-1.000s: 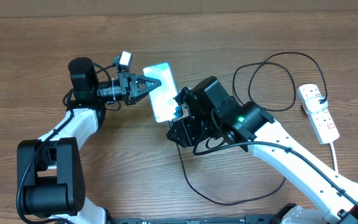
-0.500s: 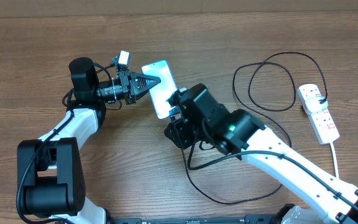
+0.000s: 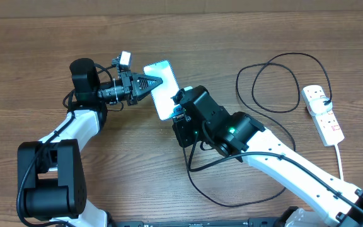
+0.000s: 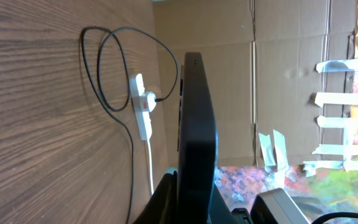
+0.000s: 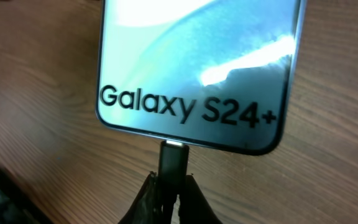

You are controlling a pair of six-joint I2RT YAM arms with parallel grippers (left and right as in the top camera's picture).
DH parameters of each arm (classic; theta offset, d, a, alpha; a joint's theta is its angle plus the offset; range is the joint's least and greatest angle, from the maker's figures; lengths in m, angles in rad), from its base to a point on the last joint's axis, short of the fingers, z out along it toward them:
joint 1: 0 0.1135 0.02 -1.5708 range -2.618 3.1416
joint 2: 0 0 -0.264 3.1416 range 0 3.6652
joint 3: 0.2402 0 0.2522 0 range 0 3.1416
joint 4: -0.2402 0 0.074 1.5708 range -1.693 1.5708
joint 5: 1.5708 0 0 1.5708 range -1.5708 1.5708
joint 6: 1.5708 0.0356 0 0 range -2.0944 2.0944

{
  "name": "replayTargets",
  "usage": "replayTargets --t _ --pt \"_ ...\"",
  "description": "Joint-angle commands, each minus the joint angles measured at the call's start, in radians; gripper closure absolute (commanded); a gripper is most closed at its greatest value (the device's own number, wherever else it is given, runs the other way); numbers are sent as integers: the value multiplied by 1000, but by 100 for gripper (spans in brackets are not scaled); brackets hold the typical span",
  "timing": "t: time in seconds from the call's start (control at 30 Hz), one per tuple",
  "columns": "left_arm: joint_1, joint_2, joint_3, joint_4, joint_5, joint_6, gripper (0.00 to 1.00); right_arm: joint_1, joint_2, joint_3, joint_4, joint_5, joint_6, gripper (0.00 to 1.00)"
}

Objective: Plug charger to phone and switch on socket
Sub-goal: 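Push the USB-C plug up into the phone's bottom port with right gripper, then release the plug with the right gripper and lower the phone with left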

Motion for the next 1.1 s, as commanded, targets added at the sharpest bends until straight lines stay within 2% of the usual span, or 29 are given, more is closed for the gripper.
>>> replayTargets --t 0.0,0.4,1.07 --pt "-14 3 18 7 27 31 96 0 18 -6 21 19 2 96" --pt "-62 3 17 6 133 166 96 -3 18 31 124 67 -37 96" --pt "-83 3 16 3 203 202 96 -24 18 156 117 97 -77 96"
